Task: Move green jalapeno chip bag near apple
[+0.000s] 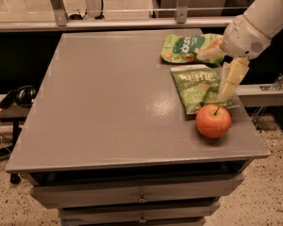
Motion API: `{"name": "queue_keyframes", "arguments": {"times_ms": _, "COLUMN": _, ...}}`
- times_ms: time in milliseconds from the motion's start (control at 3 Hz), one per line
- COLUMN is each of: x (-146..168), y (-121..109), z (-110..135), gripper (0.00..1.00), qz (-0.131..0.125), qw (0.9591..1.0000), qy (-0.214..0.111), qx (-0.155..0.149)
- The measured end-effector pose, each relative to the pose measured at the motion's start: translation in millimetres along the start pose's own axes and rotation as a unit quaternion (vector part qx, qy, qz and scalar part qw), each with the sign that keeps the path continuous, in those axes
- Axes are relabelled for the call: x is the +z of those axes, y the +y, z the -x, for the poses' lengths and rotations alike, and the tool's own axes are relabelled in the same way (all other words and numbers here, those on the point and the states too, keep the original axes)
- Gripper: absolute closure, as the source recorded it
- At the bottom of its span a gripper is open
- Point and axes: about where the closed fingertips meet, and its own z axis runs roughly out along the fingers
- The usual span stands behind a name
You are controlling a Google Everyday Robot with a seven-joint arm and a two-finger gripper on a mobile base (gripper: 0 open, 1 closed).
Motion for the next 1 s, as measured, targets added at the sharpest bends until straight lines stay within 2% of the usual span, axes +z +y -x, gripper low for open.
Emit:
{"name": "queue_keyframes", "arguments": {"times_ms": 333, "x": -14.9, "y": 0.6, "z": 4.0, "gripper": 0.00, "qz": -0.043, "qw": 0.9990, "qy": -0.011, "qx": 0.012}}
{"name": "queue_keyframes", "arguments": {"times_ms": 667, "x": -53.5, "y": -14.9, "z": -11.4, "gripper": 0.00, "qz": -0.127, "qw": 0.9913, "qy": -0.021, "qx": 0.026}}
{"name": "queue_keyframes", "arguments": {"times_ms": 1000, "x": -117.2, "y": -31.8, "z": -40.6, "gripper": 0.00, "qz": -0.238, "qw": 0.9691, "qy": -0.003, "qx": 0.064}}
